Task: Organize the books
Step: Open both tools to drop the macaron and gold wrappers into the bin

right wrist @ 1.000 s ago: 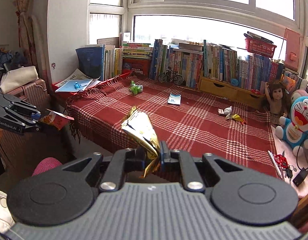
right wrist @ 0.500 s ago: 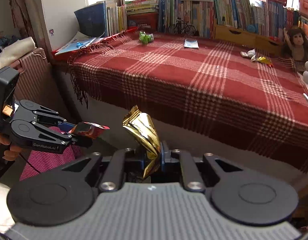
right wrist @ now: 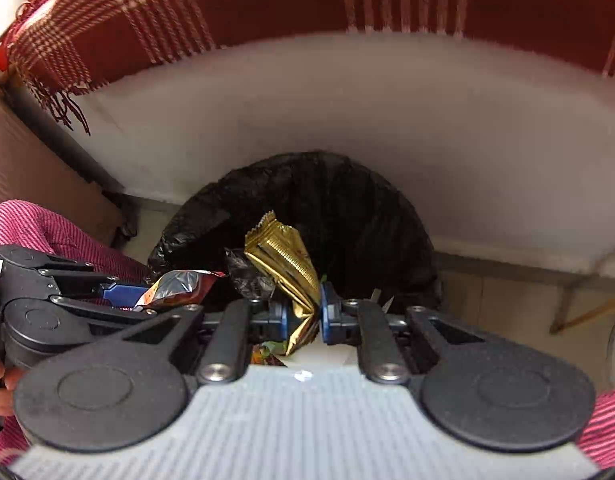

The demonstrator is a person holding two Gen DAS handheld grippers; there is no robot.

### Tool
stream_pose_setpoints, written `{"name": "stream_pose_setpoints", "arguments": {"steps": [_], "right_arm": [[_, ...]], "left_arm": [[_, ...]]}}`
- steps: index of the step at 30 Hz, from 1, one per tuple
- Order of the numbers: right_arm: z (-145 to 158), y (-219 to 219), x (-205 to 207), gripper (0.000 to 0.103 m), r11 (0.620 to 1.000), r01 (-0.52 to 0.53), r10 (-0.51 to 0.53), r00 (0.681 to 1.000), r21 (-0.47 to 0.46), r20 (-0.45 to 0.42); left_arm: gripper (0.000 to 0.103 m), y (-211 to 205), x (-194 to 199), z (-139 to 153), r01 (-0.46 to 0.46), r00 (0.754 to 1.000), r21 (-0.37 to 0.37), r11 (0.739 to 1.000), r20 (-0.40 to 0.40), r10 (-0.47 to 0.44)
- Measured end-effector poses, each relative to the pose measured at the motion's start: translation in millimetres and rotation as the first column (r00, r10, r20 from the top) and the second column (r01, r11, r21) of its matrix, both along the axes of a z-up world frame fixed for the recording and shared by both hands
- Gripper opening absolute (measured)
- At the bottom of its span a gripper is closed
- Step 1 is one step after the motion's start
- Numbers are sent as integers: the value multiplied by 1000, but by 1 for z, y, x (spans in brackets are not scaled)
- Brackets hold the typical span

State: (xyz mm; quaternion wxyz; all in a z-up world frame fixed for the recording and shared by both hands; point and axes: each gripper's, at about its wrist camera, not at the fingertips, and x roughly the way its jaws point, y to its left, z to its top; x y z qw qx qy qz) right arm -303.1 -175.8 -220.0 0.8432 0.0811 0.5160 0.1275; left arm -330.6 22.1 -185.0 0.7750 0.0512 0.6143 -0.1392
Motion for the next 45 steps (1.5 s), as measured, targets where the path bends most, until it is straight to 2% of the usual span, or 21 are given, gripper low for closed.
{"name": "stream_pose_setpoints", "arguments": {"steps": [8,17,23,25,29,31,33,39,45], "right_arm": [[-7,1,3,23,1000,11,-11,1000,4,-26],[1,1,8,24,999,27,-27,1000,-34,6],[5,-3,15,27,999,35,-35,999,-35,14],[3,-3,18,38,999,31,-30,999,-32,13],[1,-4,21,47,1000,25,-25,1000,-1,14],[1,-5,22,58,999,35,-35,999,16,19],[4,-7,21,62,998,41,-42,999,39,34],[16,-12,19,66,997,53,-56,997,54,56],[49,-25,13,67,994,79,-89,986,75,140]], "left_arm": [[30,0,-5,-10,-4,1000,20,1000,4,4],[31,6,-15,1,-24,999,4,1000,45,24],[40,9,-3,-1,-27,998,11,1000,59,26],[45,11,1,-4,-26,998,16,1000,54,25],[54,13,5,-7,-34,998,18,999,47,34],[57,16,6,-2,-39,998,17,999,47,38],[59,18,6,2,-44,998,11,999,53,43],[65,18,13,17,-44,996,-2,999,79,44],[72,18,13,56,-30,981,-27,999,192,34]]}}
